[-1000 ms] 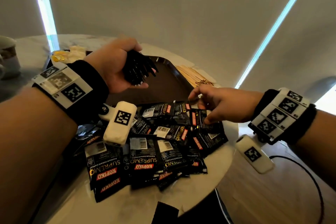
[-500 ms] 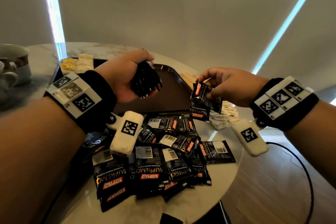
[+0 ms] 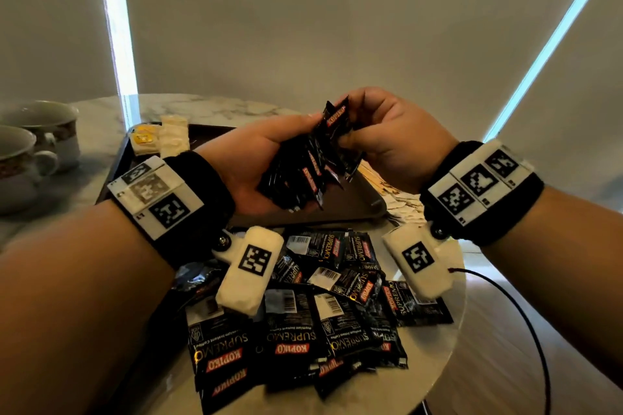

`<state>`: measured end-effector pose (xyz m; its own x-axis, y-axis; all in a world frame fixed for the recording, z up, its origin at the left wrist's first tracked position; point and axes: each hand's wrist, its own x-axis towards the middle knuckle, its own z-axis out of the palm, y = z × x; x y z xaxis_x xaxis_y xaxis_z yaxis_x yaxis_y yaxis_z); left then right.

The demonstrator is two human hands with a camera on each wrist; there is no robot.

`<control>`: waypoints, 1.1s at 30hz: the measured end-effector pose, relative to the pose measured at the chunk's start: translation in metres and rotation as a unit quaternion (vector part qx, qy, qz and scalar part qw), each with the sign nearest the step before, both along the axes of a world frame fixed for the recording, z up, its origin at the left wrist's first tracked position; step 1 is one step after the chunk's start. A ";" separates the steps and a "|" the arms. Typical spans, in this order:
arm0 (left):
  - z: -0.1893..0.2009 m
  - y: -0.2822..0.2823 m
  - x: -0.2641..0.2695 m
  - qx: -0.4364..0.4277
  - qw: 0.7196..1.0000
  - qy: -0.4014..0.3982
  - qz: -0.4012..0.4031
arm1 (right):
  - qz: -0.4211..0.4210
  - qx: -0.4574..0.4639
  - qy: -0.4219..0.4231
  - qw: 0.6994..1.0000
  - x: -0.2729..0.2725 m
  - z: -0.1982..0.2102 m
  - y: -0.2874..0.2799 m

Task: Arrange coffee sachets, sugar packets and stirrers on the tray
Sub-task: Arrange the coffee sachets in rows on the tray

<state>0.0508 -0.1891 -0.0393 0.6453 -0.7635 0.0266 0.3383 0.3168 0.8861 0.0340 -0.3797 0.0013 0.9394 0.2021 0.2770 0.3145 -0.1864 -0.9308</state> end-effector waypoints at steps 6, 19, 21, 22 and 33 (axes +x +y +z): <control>-0.001 -0.002 0.006 -0.001 0.999 -0.001 0.052 | -0.008 -0.069 -0.053 0.996 -0.007 -0.005 0.012; 0.003 -0.001 0.000 0.008 0.999 -0.013 0.042 | -0.057 -0.171 -0.114 0.977 -0.008 -0.008 0.017; 0.003 -0.001 0.001 0.002 0.999 -0.023 0.048 | 0.022 -0.109 -0.036 0.993 -0.013 -0.009 0.018; 0.003 -0.001 0.001 -0.002 0.999 -0.026 0.046 | 0.067 -0.062 0.005 0.996 -0.018 -0.009 0.019; -0.003 -0.003 0.008 -0.024 0.998 -0.007 0.051 | 0.021 -0.285 -0.070 0.956 -0.026 -0.004 0.017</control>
